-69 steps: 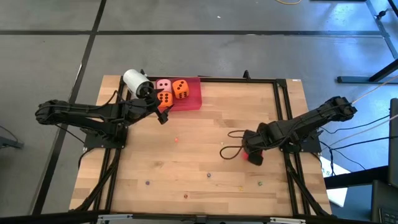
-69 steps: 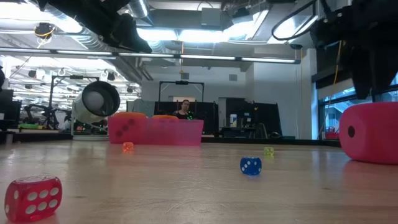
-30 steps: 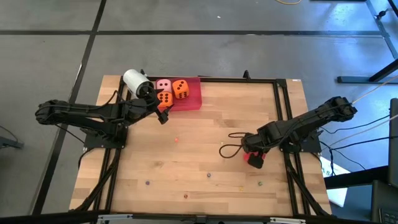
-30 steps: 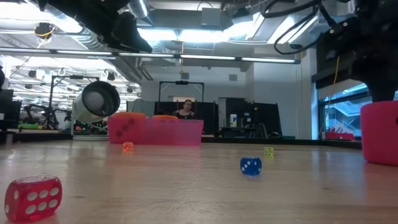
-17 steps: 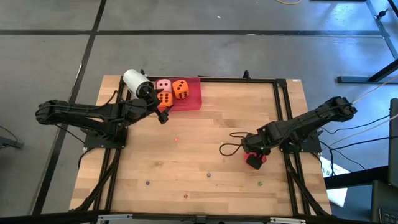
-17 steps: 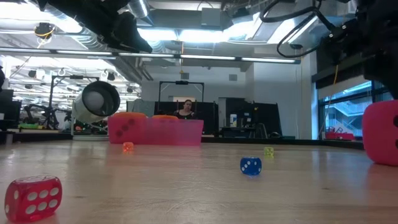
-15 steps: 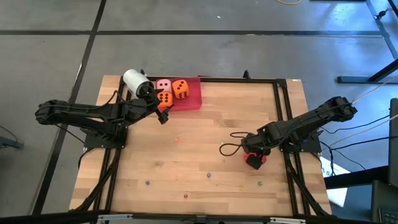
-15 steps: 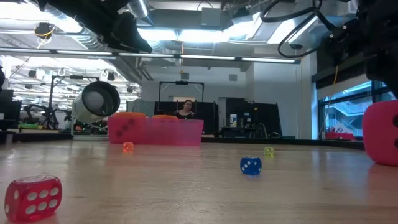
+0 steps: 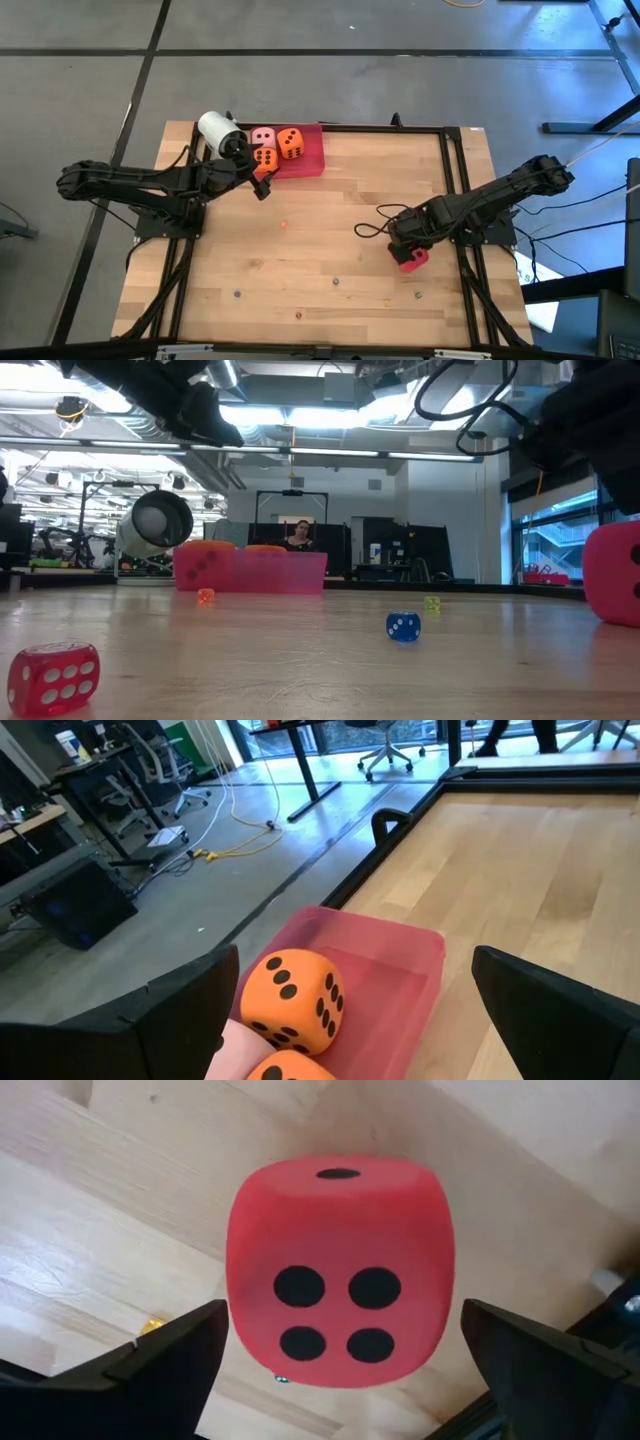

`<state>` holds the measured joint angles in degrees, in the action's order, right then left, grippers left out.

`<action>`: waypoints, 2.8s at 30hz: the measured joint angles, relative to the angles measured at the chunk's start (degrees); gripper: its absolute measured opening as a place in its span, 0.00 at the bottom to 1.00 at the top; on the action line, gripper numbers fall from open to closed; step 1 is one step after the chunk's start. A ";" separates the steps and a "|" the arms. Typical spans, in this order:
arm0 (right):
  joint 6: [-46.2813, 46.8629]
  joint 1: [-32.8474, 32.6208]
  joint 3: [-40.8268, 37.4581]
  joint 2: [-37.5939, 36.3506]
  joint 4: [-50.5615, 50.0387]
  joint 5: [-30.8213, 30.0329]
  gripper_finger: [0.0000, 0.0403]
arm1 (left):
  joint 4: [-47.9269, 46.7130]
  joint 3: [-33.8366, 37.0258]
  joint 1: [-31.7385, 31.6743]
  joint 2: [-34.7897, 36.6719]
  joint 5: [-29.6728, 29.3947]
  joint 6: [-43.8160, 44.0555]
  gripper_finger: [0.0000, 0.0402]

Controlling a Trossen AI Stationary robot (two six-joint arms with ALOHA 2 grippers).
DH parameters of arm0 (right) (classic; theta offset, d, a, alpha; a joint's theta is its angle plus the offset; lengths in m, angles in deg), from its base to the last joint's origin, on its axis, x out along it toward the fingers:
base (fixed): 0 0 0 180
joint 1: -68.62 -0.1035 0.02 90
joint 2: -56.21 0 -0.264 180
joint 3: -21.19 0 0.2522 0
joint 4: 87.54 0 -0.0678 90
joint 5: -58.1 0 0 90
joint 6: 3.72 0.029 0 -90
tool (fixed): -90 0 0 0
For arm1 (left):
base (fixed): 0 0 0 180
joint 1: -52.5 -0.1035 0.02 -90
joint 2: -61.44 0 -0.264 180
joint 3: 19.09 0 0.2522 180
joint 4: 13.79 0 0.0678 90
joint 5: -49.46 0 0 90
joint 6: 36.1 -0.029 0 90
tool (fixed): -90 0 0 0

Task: Pick & Place Dice
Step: Put the large red die into the red bin

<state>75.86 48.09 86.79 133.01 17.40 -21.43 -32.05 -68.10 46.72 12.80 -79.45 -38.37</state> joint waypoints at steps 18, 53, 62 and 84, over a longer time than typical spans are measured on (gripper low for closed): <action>5.37 -3.51 0.00 0.00 0.83 -1.89 0.99 | -0.46 0.00 0.00 0.02 0.01 0.00 0.99; 0.95 -4.53 0.07 7.80 2.23 -4.07 0.98 | -0.43 0.00 0.00 0.01 0.01 0.09 0.99; 0.35 -4.51 0.04 7.82 2.52 -5.47 0.92 | -0.43 0.00 0.00 0.00 -0.01 -1.60 0.99; -40.30 6.12 10.29 8.04 18.03 -43.92 0.92 | -0.43 0.00 0.00 0.01 -0.01 -3.08 0.99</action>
<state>35.56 54.21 97.08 141.05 35.42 -65.35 -32.48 -68.10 46.72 12.82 -79.45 -41.45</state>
